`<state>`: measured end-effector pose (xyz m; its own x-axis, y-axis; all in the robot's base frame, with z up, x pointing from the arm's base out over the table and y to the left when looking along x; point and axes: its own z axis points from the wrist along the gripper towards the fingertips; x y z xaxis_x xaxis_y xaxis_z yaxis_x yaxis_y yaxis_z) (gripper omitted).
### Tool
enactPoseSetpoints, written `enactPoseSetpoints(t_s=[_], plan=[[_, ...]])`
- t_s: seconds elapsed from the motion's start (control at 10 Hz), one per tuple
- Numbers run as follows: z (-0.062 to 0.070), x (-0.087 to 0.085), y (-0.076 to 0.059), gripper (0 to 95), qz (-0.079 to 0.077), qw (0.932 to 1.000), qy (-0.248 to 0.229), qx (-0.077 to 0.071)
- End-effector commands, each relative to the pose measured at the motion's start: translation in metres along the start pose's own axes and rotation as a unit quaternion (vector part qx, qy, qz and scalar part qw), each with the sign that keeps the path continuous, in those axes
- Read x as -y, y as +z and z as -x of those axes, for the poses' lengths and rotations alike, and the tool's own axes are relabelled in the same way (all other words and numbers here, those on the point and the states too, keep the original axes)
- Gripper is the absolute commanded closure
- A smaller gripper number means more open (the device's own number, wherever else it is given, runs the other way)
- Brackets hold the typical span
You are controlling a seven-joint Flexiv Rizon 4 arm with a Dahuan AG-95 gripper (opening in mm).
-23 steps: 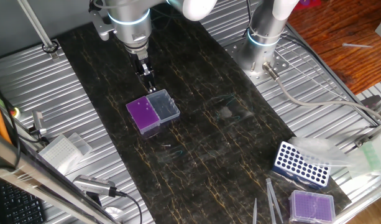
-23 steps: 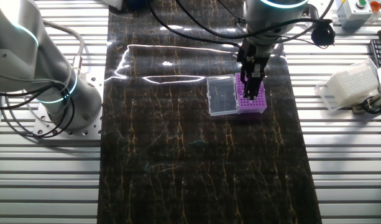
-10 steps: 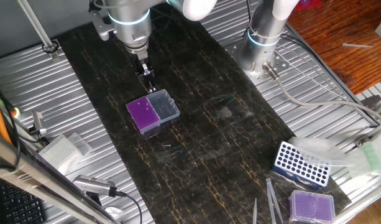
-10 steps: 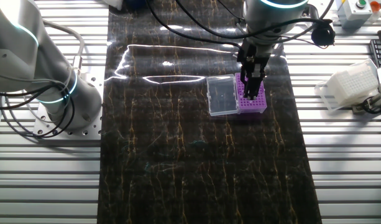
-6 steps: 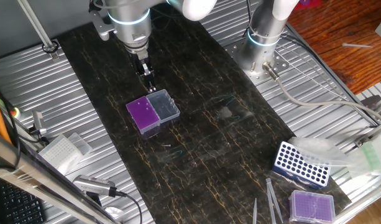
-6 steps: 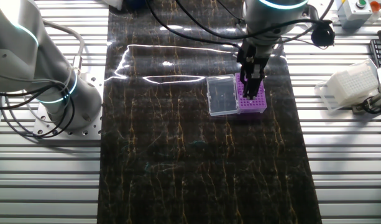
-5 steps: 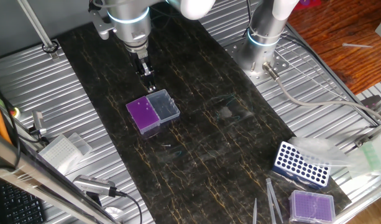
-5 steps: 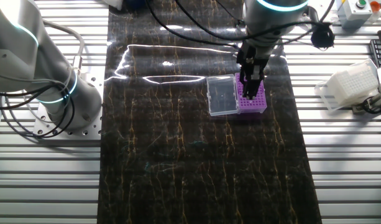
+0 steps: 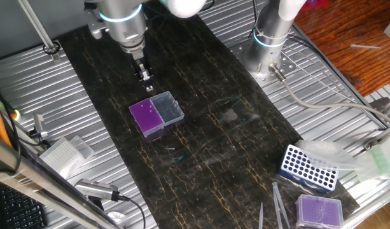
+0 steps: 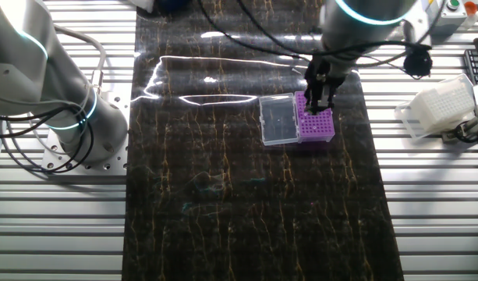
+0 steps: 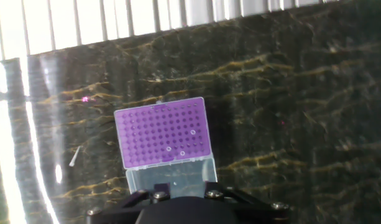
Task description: Insert a small pipette tip into the holder for small pipette tips
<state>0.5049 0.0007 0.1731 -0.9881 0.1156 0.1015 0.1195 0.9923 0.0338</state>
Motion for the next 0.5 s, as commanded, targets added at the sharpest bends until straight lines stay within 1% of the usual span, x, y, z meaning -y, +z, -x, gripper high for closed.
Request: enactPoseSetpoints(t_s=[0.1,0.3,0.5], plan=[[-0.0005,0.0001,-0.0002,95.0,-0.022,0.9997,0.008,-0.01],[-0.0006,0.0001,-0.0002,95.0,-0.022,0.9997,0.005,-0.01],[-0.0007,0.0002,-0.0001,95.0,-0.022,0.9997,0.003,-0.004]])
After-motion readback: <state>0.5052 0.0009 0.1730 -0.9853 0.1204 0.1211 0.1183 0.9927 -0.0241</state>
